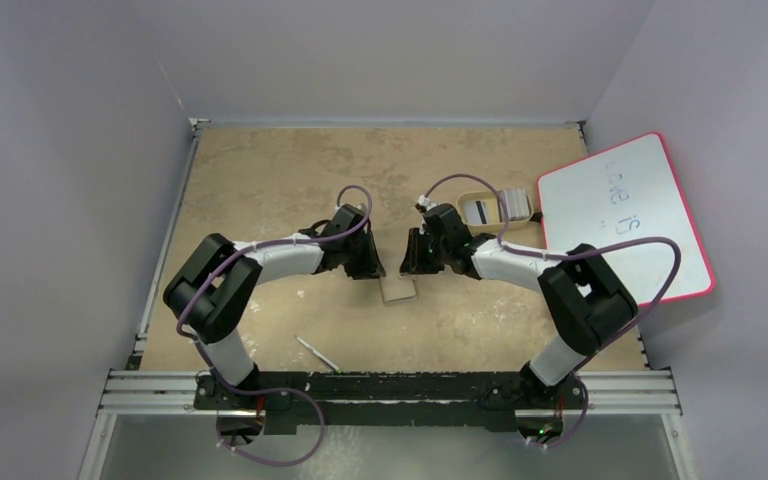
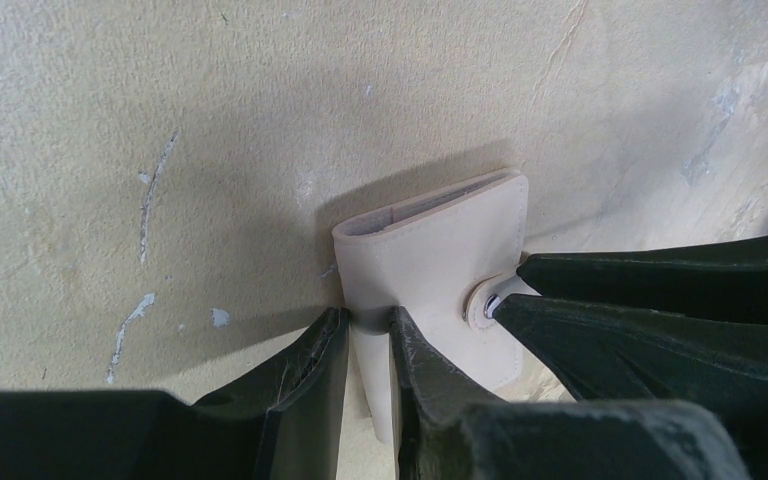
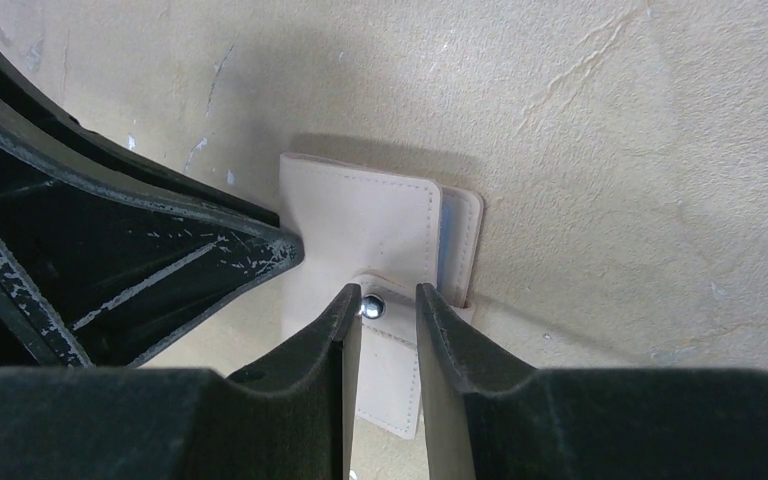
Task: Put the credit cards into the card holder
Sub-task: Close the card holder at the center of the board.
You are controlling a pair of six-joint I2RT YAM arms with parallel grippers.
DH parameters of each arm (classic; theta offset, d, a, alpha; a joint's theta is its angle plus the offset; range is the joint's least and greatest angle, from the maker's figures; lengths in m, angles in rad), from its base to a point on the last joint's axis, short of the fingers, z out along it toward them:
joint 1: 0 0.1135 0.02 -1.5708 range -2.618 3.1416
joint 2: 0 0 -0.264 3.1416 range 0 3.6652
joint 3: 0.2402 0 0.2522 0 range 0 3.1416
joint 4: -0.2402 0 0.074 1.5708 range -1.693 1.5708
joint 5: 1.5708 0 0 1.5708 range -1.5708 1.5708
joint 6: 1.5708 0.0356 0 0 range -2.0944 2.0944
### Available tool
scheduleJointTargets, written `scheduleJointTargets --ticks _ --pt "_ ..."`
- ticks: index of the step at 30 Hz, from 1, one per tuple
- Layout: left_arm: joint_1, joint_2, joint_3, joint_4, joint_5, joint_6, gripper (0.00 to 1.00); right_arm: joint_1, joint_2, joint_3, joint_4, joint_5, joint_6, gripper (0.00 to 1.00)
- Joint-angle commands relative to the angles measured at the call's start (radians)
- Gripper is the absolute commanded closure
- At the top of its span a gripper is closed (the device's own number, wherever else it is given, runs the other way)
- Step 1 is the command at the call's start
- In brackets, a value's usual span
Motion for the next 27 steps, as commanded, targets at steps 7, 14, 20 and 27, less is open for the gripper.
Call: scheduleJointTargets --ticks 7,14,20,27 --pt "-0.001 0.015 0.042 0.022 -0.008 0.009 0.79 0.024 -0.002 0.04 -0.023 -0.063 -0.058 0.73" --pt "-0.001 0.015 0.032 0.039 -0.01 -0.008 0.79 0.048 0.013 0.035 0.003 -0.075 -0.037 0.73" --pt "-0.001 0.017 0.033 0.035 -0.009 -0.009 0.79 0.051 -0.014 0.043 -0.029 -0.01 -0.034 0.74" --pt "-0.002 0.009 0.034 0.034 -0.004 -0.008 0.79 0.06 -0.105 0.091 -0.126 0.097 -0.035 0.73"
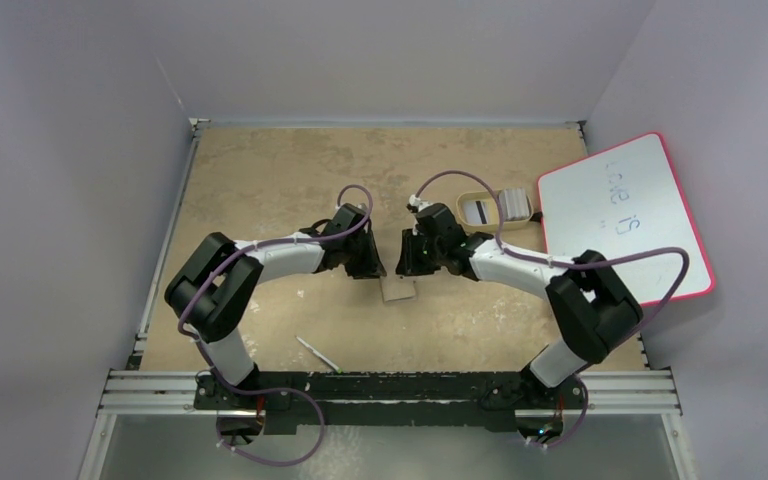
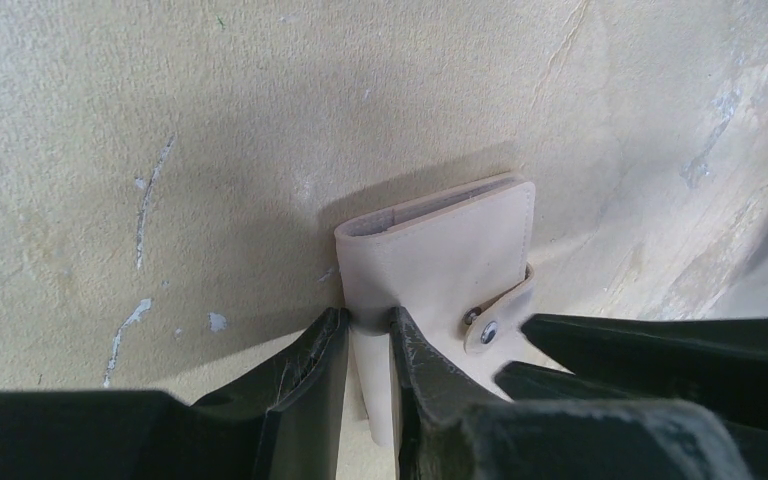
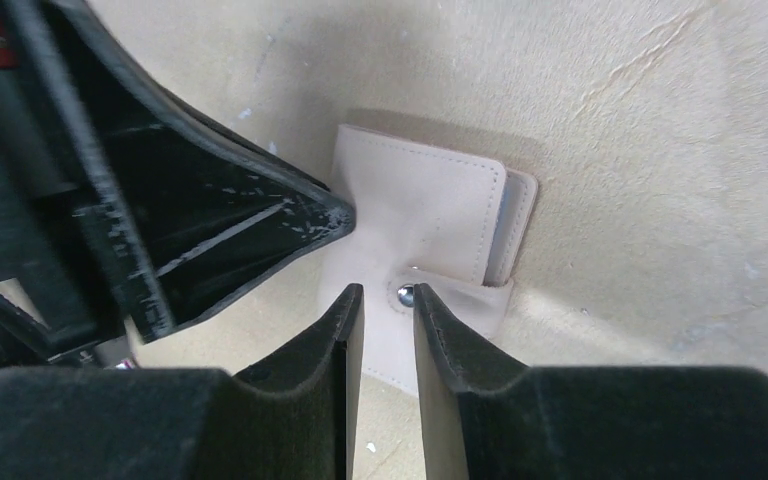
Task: Put the credit cards into the card holder
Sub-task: Close the card holder at the center of the board.
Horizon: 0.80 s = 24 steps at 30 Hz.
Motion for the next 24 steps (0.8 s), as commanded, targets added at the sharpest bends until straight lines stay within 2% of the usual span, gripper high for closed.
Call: scheduleJointTargets --ticks 1,9,24 --pt "-0.003 -0.002 0.026 0.037 -0.003 -0.006 0.79 0.008 -0.09 0.051 -0.063 0.096 0.003 0.72" --pt "-0.003 -0.01 0.026 0.033 0.008 0.002 0.78 0.02 -0.056 0.019 -0.042 0.083 0.021 0.75" --pt "-0.002 -0.023 0.021 0.027 0.002 0.0 0.78 0.072 -0.022 0.046 -0.099 0.179 0.019 0.74"
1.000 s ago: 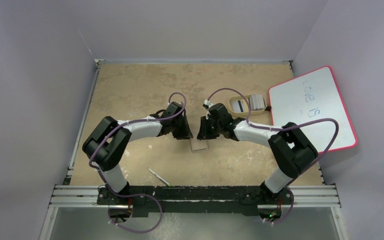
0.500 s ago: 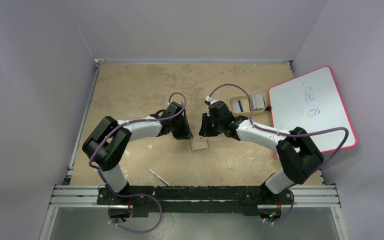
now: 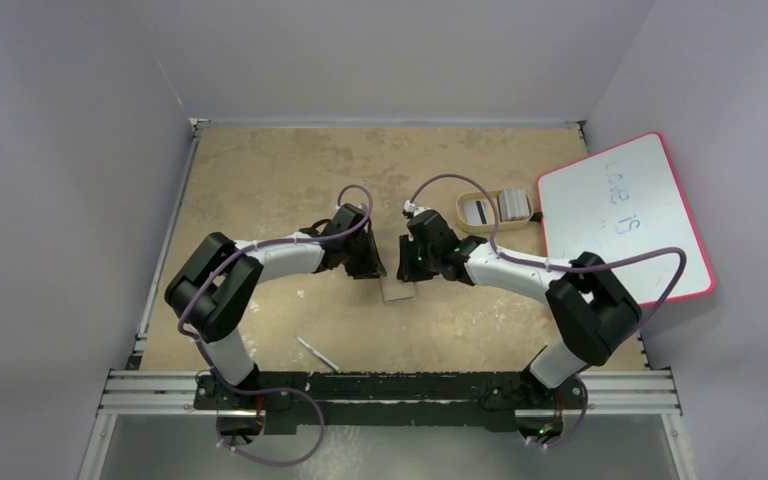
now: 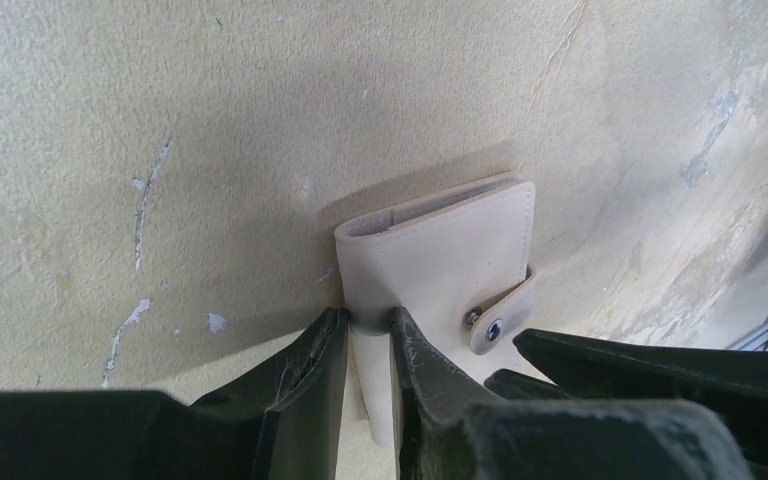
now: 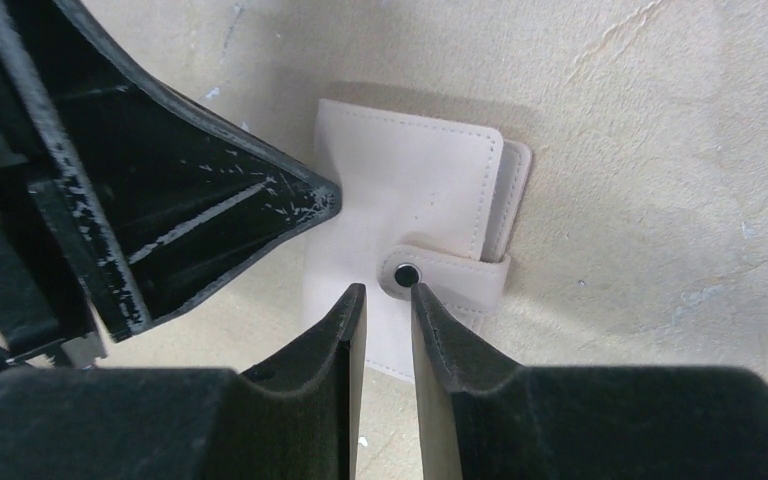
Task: Put the credit cards into the card holder
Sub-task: Close the card holder at the center of the board.
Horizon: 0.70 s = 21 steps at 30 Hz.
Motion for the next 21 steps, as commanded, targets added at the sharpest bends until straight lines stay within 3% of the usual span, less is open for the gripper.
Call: scheduleJointTargets --ticks 1,21 --pt "-0.002 -0.024 0.021 0.027 -0.002 0.0 0.78 0.011 0.013 0.033 -0.027 0.054 0.004 0.74" --pt "-0.007 -0.032 0.019 0.033 0.004 -0.003 0.78 0.012 0.059 0.059 0.004 0.035 -0.002 0.8"
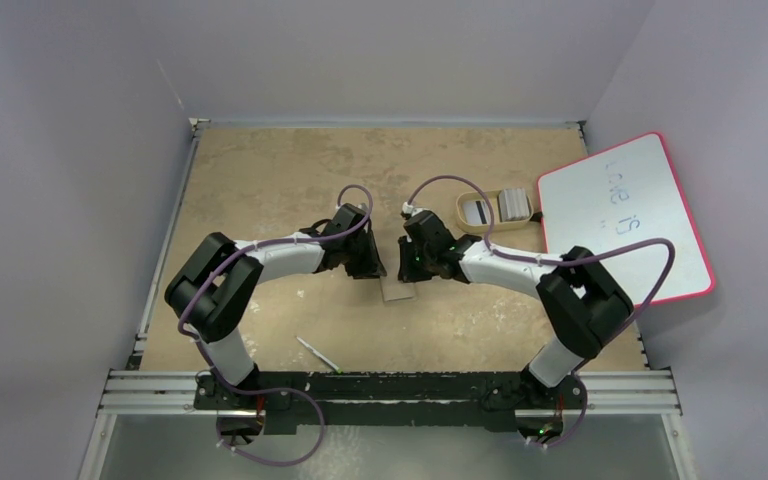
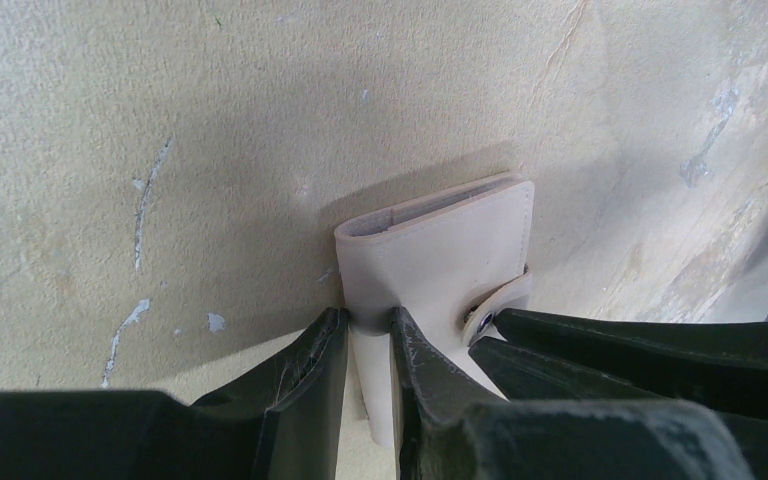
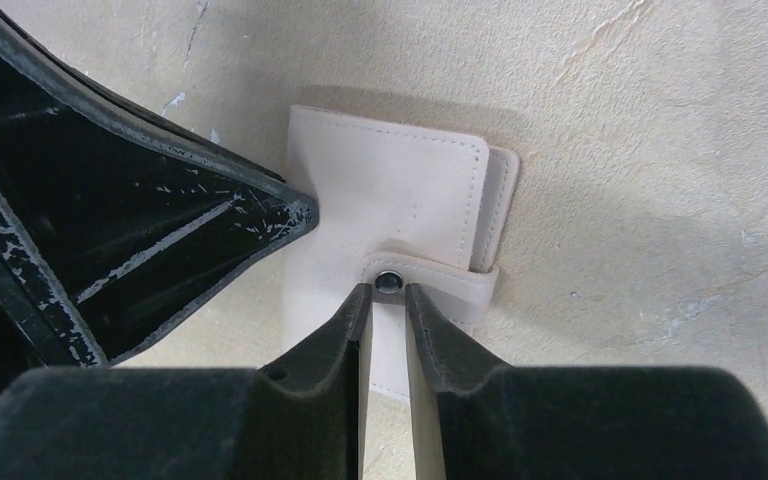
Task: Put the credit cards into the card holder
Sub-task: Close the card holder at the center of the board.
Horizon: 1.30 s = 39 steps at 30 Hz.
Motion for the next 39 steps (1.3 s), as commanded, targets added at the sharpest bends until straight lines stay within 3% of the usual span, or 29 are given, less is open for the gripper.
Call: scheduleJointTargets --ticks 1,14,28,39 --pt "-0.006 -0.033 0.017 0.034 0.004 -0.003 0.78 0.008 0.009 0.046 0.016 0.012 -0.002 0.8" --pt "-0.009 -0.042 0.013 0.034 0.004 -0.005 0.78 0.009 0.025 0.051 -0.026 0.043 -0.003 0.87" --pt "-0.01 -0.045 0.002 0.044 0.013 -0.006 0.78 0.019 0.078 0.1 -0.067 0.076 0.002 0.87" --pt "-0.01 -0.062 0.012 0.023 0.003 -0.005 0.78 0.077 0.087 0.039 -0.082 0.114 0.032 0.9"
